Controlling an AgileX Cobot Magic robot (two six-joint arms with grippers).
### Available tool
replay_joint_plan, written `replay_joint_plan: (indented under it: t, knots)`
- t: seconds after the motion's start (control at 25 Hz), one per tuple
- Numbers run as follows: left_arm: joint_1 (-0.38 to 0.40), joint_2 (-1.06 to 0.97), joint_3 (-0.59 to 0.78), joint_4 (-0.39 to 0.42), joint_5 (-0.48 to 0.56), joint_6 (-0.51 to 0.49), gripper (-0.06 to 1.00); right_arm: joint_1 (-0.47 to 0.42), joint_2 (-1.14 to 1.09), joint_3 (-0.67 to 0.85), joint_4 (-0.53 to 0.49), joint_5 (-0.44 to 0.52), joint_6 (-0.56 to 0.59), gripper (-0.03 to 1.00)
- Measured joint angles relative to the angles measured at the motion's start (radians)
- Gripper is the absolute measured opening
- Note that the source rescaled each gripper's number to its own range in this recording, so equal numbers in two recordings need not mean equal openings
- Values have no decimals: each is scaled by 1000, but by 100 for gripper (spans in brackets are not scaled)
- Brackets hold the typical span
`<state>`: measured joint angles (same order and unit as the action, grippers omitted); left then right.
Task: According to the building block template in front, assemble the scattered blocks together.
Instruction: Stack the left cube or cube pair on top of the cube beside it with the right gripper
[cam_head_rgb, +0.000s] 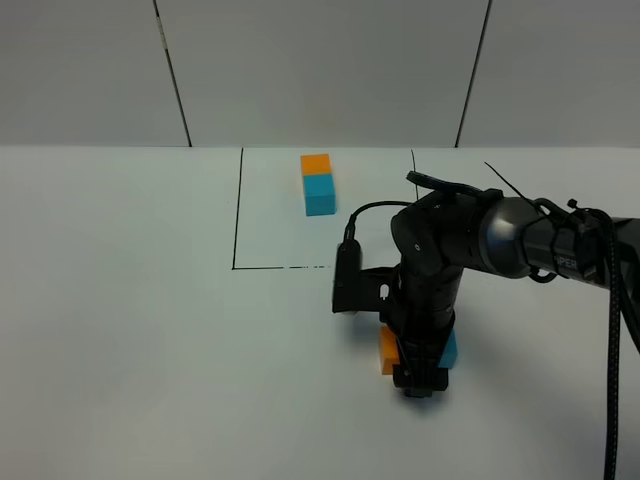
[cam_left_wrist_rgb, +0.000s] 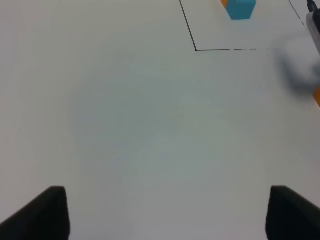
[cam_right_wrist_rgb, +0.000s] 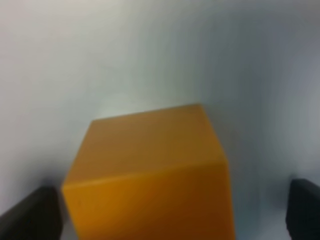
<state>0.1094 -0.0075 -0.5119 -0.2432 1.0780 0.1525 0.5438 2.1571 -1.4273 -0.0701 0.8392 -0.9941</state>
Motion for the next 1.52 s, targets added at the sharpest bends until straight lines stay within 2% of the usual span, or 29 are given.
replay_joint_plan:
  t: [0.2, 0.32, 0.4, 0.44, 0.52, 0.56, 0.6, 0.76, 0.88, 1.04, 1.16, 1.4, 1.52]
  knots:
    - [0, 0, 0, 0, 0, 0, 68, -5, 0, 1, 3, 10, 0, 79]
    - [0, 0, 0, 0, 0, 0, 68, -5, 0, 1, 2, 14, 0, 70]
    - [0, 0, 0, 0, 0, 0, 68, -5, 0, 1, -5, 18, -1, 57]
    - [0, 0, 0, 0, 0, 0, 68, -5, 0, 2, -7, 20, -1, 47]
    - [0, 0, 0, 0, 0, 0, 68, -5, 0, 3, -9, 25, -1, 24]
    - [0, 0, 0, 0, 0, 0, 68, -5, 0, 3, -12, 25, -1, 9]
    - [0, 0, 0, 0, 0, 0, 68, -5, 0, 3, -12, 26, -1, 0]
    - [0, 0, 0, 0, 0, 0, 68, -5, 0, 3, -15, 26, 19, 1]
    - [0, 0, 0, 0, 0, 0, 68, 1, 0, 1, -23, 27, 87, 1]
    - [0, 0, 0, 0, 0, 0, 68, 27, -1, -54, -24, 44, 296, 1]
    - [0, 0, 0, 0, 0, 0, 68, 59, -2, -134, -9, 69, 557, 1]
    - [0, 0, 0, 0, 0, 0, 68, 106, -5, -225, 142, 96, 1059, 1]
    - [0, 0, 0, 0, 0, 0, 68, 108, 0, -228, 204, 101, 1229, 1]
